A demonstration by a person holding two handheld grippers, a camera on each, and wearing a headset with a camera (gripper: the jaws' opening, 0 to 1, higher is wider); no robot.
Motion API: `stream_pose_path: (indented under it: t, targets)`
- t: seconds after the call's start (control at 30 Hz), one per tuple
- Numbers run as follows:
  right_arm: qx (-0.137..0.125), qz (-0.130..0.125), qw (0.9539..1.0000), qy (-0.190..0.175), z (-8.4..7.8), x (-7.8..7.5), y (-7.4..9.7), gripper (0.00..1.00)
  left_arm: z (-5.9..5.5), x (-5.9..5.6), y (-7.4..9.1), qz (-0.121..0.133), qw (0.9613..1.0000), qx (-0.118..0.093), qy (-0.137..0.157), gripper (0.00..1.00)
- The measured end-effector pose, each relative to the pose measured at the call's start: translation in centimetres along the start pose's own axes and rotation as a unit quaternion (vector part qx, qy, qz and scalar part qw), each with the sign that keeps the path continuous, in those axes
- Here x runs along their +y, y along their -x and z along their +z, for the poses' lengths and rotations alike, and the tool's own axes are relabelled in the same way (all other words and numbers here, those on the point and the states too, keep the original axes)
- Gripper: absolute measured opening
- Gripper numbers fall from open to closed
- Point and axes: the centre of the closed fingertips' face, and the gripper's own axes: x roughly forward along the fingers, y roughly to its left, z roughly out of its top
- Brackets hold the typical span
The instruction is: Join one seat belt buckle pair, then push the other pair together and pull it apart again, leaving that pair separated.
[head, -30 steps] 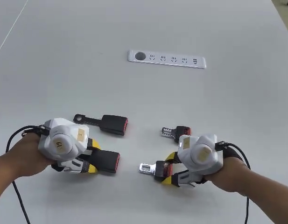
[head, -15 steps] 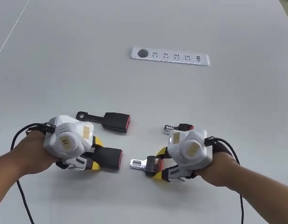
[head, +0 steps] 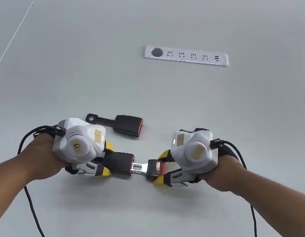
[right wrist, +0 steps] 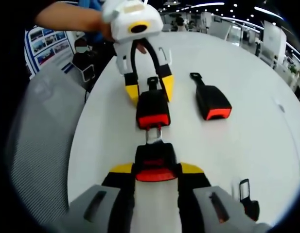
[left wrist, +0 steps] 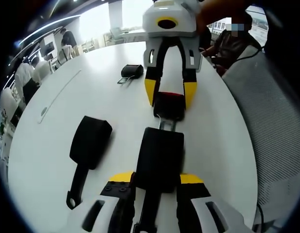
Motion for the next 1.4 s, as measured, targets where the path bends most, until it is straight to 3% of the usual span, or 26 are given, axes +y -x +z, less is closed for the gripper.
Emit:
stream_pose_path:
  t: [0.17,0.2,0.97,1.4]
  targets:
    - [-0.006,-0.002,1.0,0.001,1.0,0.0,-0.7,0.32,-0.3,0.1,-0.2,0.002,1.0,0.002,0.0,0.33]
    - [0.002,-0.002,0.9997,0.023,0.9,-0.1,-0.6,0.32,-0.4,0.2,-0.3,0.003,1.0,0.0,0.002,0.33]
    - [-0.011,-0.015,0.9998,-0.003,2.6,-0.1,-2.0,0.32,-0.6,0.4,-0.5,0.001,0.9999,0.011,-0.006,0.32]
    - [-0.001,-0.018,0.9998,0.007,2.2,-0.1,-1.9,0.32,-0.6,0.3,-0.3,-0.004,0.9999,0.007,-0.01,0.33]
